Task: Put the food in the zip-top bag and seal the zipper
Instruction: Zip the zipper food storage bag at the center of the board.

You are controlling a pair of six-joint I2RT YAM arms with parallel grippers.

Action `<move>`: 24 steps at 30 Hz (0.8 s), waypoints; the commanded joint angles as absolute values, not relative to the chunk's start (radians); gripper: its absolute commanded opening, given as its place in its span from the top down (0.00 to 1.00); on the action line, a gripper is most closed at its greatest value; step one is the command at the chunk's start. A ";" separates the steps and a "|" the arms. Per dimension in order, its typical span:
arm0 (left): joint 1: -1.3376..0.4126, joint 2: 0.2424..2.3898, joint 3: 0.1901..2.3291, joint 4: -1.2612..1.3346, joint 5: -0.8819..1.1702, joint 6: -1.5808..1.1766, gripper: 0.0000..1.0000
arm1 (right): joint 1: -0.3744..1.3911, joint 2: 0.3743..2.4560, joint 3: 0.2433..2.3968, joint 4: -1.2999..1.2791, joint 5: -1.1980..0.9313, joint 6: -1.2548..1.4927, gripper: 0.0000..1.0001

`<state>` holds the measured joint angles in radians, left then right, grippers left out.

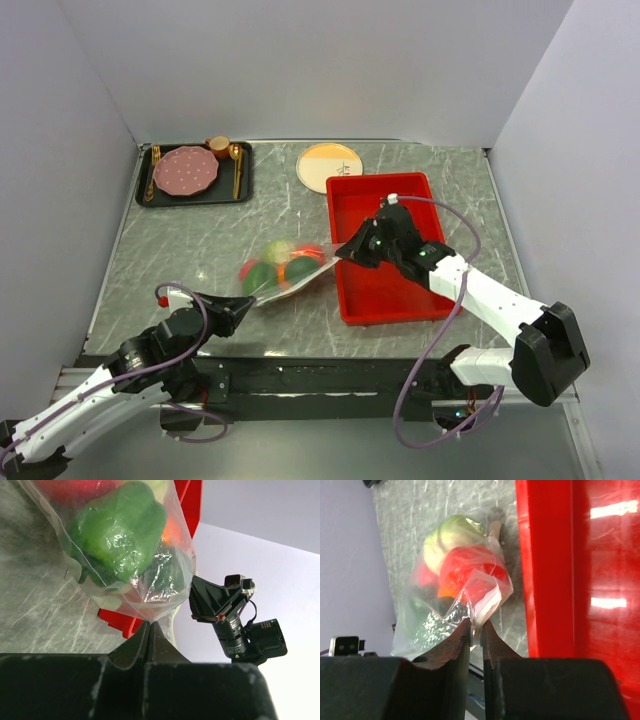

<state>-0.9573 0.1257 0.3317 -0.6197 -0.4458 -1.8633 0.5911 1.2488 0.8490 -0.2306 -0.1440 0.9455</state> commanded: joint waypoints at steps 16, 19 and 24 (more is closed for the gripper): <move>-0.951 0.068 0.371 -0.732 -0.534 -1.896 0.99 | 0.465 1.299 0.884 -0.203 -0.093 0.887 0.93; -0.951 0.072 0.365 -0.724 -0.531 -1.891 0.99 | 0.462 1.307 0.873 -0.173 -0.130 0.894 0.92; -0.951 0.086 0.360 -0.706 -0.523 -1.884 0.99 | 0.460 1.328 0.868 -0.140 -0.184 0.888 0.90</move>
